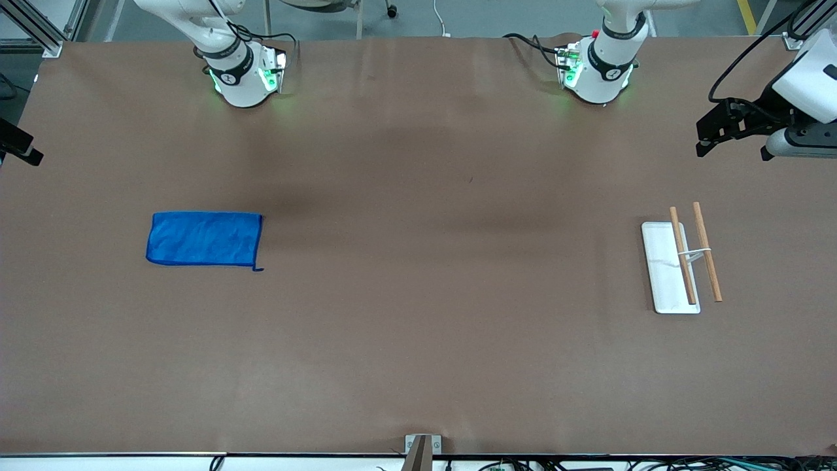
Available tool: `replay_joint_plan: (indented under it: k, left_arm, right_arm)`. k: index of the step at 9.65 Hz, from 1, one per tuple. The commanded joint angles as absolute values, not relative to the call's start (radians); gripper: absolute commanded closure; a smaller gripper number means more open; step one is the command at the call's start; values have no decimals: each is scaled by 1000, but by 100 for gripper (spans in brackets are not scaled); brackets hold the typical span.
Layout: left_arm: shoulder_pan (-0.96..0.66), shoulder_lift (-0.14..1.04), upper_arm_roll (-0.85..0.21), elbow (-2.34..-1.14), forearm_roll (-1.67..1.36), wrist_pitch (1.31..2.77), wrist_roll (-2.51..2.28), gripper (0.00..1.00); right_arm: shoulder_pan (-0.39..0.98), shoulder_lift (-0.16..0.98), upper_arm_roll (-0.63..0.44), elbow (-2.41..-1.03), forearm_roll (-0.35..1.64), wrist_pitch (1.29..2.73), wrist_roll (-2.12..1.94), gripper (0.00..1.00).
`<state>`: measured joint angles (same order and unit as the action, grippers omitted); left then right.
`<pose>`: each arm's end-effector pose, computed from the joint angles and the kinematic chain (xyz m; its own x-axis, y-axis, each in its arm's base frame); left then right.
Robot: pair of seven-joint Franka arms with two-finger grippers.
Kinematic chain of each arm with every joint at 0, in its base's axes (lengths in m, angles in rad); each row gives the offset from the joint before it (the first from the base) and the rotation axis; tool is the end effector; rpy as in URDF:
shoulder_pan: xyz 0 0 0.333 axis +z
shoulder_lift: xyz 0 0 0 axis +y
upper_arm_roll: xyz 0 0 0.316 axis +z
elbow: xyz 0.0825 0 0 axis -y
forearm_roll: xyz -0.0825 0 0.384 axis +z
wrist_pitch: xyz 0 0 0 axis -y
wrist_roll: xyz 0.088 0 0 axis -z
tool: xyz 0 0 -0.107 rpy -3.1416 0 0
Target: Right arm passes towel to left arm to hang
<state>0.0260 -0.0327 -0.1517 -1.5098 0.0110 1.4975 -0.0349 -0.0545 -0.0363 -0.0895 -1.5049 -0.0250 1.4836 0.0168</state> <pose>0.5327 -0.0677 0.6642 0.9957 -0.0899 0.0206 -0.0896 -0.9959 -0.0152 0.5281 -0.0805 0.6673 0.9866 -0.1622 0.0152 -0.1625 -0.9865 0.0214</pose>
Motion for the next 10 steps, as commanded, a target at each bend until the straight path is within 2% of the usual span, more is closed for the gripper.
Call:
replay_joint_plan:
  k: [1, 10]
  left_arm:
    - [26, -14, -155, -1511, 20, 1480, -35, 0]
    - [29, -12, -146, -1517, 15, 1473, -47, 0]
  right_arm:
    - [-58, -54, -86, -1513, -35, 1479, 3, 0]
    - [-60, -54, -87, -1514, -35, 1479, 3, 0]
